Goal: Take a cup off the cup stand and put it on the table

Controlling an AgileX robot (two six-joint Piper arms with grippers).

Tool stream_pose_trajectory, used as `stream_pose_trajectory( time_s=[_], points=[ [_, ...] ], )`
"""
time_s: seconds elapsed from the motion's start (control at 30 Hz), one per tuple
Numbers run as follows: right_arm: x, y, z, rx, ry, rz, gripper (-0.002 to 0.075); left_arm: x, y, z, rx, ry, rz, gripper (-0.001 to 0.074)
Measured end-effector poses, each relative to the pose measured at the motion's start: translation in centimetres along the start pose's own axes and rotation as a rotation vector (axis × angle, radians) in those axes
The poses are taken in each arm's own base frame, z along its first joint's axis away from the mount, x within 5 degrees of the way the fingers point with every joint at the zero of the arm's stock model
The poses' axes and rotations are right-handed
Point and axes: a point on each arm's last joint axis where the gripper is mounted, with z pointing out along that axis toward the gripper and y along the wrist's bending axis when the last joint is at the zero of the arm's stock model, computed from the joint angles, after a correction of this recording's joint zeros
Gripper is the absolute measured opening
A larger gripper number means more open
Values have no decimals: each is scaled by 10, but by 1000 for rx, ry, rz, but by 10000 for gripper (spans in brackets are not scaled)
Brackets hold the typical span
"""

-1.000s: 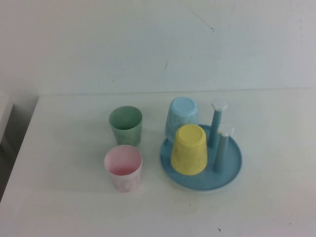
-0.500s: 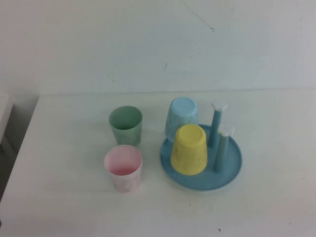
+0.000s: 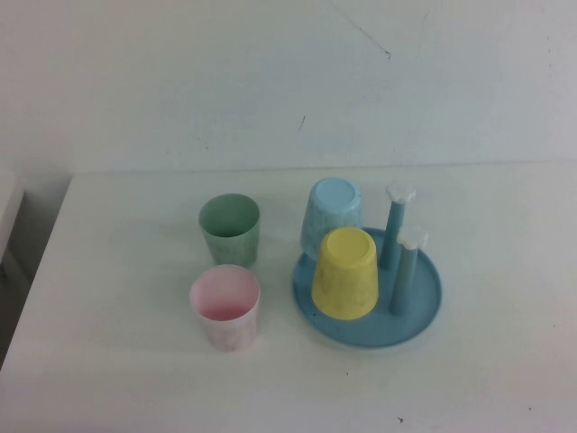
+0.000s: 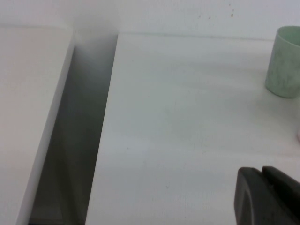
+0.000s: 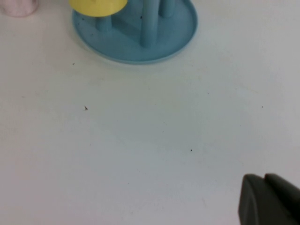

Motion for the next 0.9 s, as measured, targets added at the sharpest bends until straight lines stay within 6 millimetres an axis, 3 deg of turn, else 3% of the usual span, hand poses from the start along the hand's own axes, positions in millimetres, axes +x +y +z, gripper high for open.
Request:
stream_pose_trajectory(
  time_s=[0.57,0.9],
  points=[
    [0,0,0,-3,-1,3,0,0,0,0,-1,2,102,-1],
    [0,0,0,-3,-1,3,0,0,0,0,-1,2,71,-1]
  ],
)
